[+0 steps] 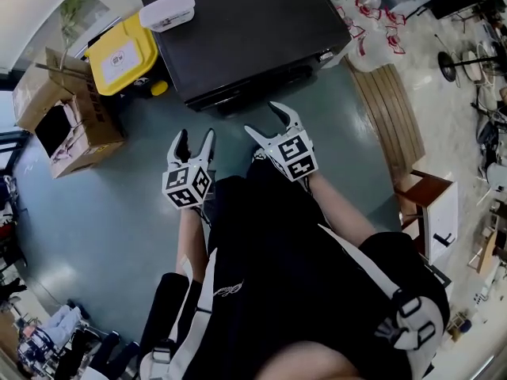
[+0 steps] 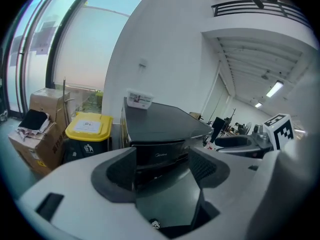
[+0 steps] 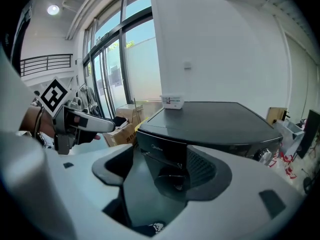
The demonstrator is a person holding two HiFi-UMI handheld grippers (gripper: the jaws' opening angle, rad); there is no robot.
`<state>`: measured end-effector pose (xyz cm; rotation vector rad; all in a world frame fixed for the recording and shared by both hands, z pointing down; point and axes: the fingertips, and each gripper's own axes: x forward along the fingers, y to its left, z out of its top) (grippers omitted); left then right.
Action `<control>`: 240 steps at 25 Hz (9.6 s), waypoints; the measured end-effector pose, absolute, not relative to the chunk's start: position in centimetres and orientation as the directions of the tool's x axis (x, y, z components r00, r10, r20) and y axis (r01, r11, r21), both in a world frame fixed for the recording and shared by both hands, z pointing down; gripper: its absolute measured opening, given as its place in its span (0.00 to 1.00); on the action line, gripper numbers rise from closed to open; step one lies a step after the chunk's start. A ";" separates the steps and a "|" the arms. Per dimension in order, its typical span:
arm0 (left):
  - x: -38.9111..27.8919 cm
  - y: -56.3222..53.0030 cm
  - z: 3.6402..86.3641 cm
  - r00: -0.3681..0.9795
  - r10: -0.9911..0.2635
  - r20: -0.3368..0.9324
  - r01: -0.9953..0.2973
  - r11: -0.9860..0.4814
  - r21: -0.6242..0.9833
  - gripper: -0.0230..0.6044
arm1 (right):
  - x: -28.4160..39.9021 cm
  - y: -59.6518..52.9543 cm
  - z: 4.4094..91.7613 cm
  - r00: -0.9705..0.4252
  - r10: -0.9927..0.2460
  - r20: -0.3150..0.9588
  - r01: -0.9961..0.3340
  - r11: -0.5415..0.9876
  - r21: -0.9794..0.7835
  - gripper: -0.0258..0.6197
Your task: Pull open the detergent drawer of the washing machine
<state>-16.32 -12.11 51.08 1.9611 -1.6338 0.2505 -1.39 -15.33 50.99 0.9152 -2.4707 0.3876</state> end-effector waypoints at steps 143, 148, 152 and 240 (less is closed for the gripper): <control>-17.4 -21.1 63.5 0.195 -0.783 0.591 -0.975 -0.088 0.204 0.51 | -4.6 -24.8 63.1 -0.668 -0.449 0.594 -0.630 0.765 -0.130 0.34; -17.8 -20.8 63.6 0.186 -0.787 0.588 -0.976 -0.080 0.201 0.51 | -5.0 -24.6 63.2 -0.669 -0.447 0.594 -0.629 0.766 -0.132 0.34; -17.8 -20.1 63.8 0.188 -0.782 0.594 -0.976 -0.078 0.205 0.51 | -5.0 -23.9 63.4 -0.658 -0.448 0.606 -0.638 0.759 -0.131 0.34; -14.6 -12.7 63.7 0.217 -0.764 0.607 -0.969 -0.096 0.226 0.51 | -1.6 -16.2 63.6 -0.597 -0.494 0.632 -0.702 0.703 -0.113 0.35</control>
